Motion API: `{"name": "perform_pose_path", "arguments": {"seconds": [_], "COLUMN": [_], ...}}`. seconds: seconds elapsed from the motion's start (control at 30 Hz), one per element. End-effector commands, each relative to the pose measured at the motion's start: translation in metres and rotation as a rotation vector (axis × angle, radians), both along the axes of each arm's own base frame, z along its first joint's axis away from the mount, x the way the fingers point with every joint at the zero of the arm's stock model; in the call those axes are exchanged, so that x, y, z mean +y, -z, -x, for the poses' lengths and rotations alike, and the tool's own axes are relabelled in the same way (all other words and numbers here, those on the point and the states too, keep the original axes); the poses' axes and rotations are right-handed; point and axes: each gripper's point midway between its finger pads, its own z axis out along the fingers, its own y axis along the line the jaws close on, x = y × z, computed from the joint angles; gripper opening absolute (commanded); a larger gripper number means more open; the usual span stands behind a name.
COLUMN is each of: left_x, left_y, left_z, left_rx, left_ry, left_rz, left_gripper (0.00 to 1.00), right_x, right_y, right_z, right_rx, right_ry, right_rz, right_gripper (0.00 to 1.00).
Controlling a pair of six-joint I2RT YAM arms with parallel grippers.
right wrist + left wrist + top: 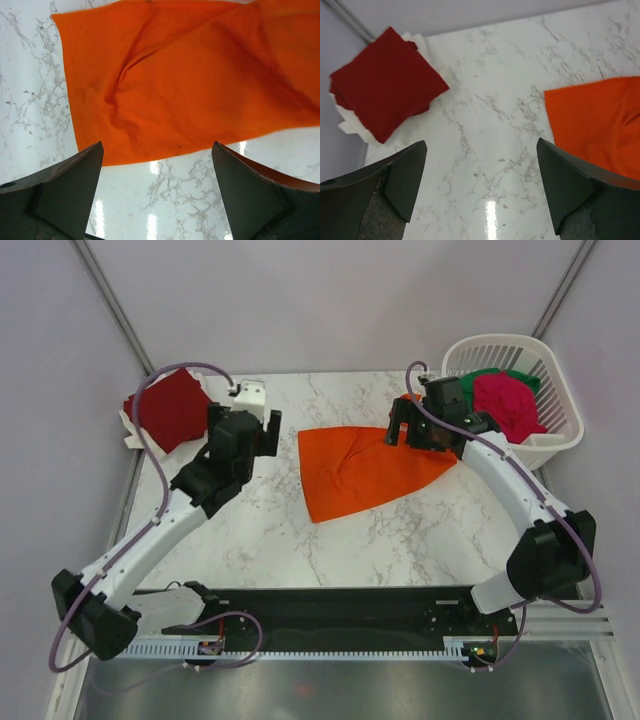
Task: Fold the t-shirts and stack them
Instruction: Move the tshirt to the center of the board, then flatten the tshirt out
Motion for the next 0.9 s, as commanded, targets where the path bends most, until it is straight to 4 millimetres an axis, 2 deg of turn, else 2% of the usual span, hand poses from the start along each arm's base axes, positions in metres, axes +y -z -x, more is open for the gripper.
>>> {"name": "perform_pose_path", "arguments": {"seconds": [0.0,0.03,0.1,0.13,0.2,0.23,0.33,0.43,0.47,0.6,0.63,0.67,0.7,0.73,0.8,0.83,0.87], "left_x": [-0.048,-0.066,-0.097,-0.108,-0.132,-0.135,-0.132,-0.129,-0.129,-0.132,-0.136,-0.126,-0.127,-0.119,-0.117,-0.119,-0.116], "left_y": [0.035,0.049,0.077,0.086,0.106,0.114,0.158,0.183,0.185,0.188,0.195,0.198,0.201,0.212,0.221,0.215,0.233], "left_z": [-0.010,-0.010,-0.007,-0.004,0.007,0.011,0.024,0.016,0.009,-0.041,-0.058,-0.074,-0.082,-0.102,-0.119,-0.133,-0.142], "left_rx": [0.168,0.230,0.368,0.417,0.532,0.561,0.674,0.684,0.668,0.586,0.590,0.589,0.610,0.626,0.639,0.616,0.641], "left_ry": [0.135,0.203,0.294,0.320,0.361,0.354,0.241,0.174,0.163,0.128,0.125,0.091,0.105,0.075,0.069,0.085,0.071], "left_rz": [0.099,0.118,0.164,0.193,0.306,0.337,0.415,0.396,0.385,0.301,0.282,0.292,0.327,0.355,0.377,0.380,0.368], "left_gripper": [0.98,0.96,0.93,0.92,0.91,0.91,0.93,0.96,0.96,0.97,0.96,0.93,0.91,0.90,0.89,0.88,0.88], "right_x": [-0.018,-0.013,-0.011,-0.013,-0.020,-0.025,-0.029,-0.025,-0.020,-0.014,-0.014,-0.014,-0.015,-0.016,-0.017,-0.018,-0.019], "right_y": [-0.052,-0.041,-0.043,-0.034,-0.032,-0.027,-0.023,-0.019,-0.018,-0.007,-0.007,-0.006,-0.006,-0.007,-0.004,-0.008,-0.007], "right_z": [0.014,0.022,0.030,0.035,0.042,0.048,0.055,0.059,0.060,0.064,0.066,0.068,0.070,0.074,0.081,0.085,0.088], "right_rx": [-0.184,-0.161,-0.176,-0.160,-0.168,-0.167,-0.177,-0.172,-0.169,-0.149,-0.150,-0.147,-0.148,-0.153,-0.145,-0.158,-0.157], "right_ry": [0.064,0.035,0.022,0.022,0.038,0.049,0.069,0.055,0.038,0.014,0.013,0.008,0.007,0.006,0.000,-0.001,-0.001], "right_rz": [0.006,-0.018,-0.037,-0.027,-0.007,0.005,-0.001,-0.029,-0.044,-0.072,-0.074,-0.074,-0.077,-0.079,-0.079,-0.084,-0.084], "right_gripper": [0.98,0.98,0.98,0.98,0.98,0.98,0.98,0.98,0.98,0.98,0.98,0.98,0.98,0.98,0.98,0.98,0.98]}}
